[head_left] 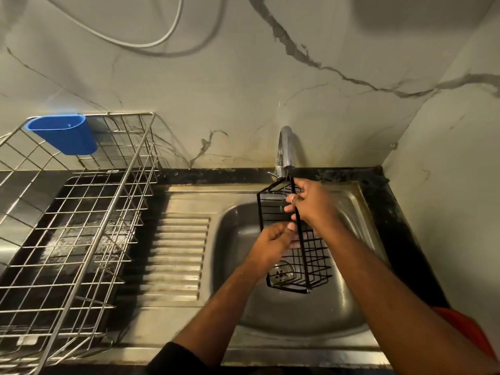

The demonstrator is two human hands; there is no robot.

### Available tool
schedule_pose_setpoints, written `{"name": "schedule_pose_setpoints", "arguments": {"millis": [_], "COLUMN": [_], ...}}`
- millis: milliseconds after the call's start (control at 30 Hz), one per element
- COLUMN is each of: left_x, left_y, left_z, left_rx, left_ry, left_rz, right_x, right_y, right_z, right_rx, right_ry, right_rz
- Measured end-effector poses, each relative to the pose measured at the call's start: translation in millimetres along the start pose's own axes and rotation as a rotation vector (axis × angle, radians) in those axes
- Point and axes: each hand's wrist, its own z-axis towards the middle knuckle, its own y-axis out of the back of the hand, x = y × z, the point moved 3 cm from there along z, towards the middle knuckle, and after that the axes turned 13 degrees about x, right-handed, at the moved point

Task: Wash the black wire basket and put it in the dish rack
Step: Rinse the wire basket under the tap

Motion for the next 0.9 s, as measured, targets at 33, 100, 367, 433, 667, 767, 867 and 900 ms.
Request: {"name": "schedule_pose_setpoints", "arguments": {"millis": [33,100,367,433,667,767,867,900], "left_x": [-3.1,-9.2,-12.2,-9.9,-13.2,-14.5,-18.8,-21.2], "left_y": [-5.5,-12.5,-14.2,-14.5,-6.2,4.7,16.3,19.8], "left_z": [-1.0,-3.9,-6.1,-9.4,-15.9,-18.7,-22.6,-24.0], "left_rx": [0.029,0.055,-0.120,-0.156,-0.363,-0.403,-0.424,-0.426], "left_ry": [0.003,0.029,0.057,0.085,0.099,0.078,0.088,0.090], "left_rz": [-0.029,-0.038,-0.121,-0.113,-0.033,-0.005,0.041,0.063], "right_x": [0.6,2.6,4.6,2.8,-9.2,-7.4,-8.4,-10.1], "right_y": [-0.8,-2.0,-2.1,2.2,16.9,25.1,26.6,26.4], "right_z": [-0.9,-4.5,-5.7,-6.8,-17.6,-24.4,-25.0,-24.0], "right_rx": [-0.015,-0.038,0.021,0.038,-0.042,-0.163,-0.178,-0.172], "right_ry": [0.003,0.012,0.039,0.030,0.063,0.106,0.118,0.115], "right_rz": [0.002,0.028,0.089,0.028,-0.075,-0.290,-0.395,-0.417]}}
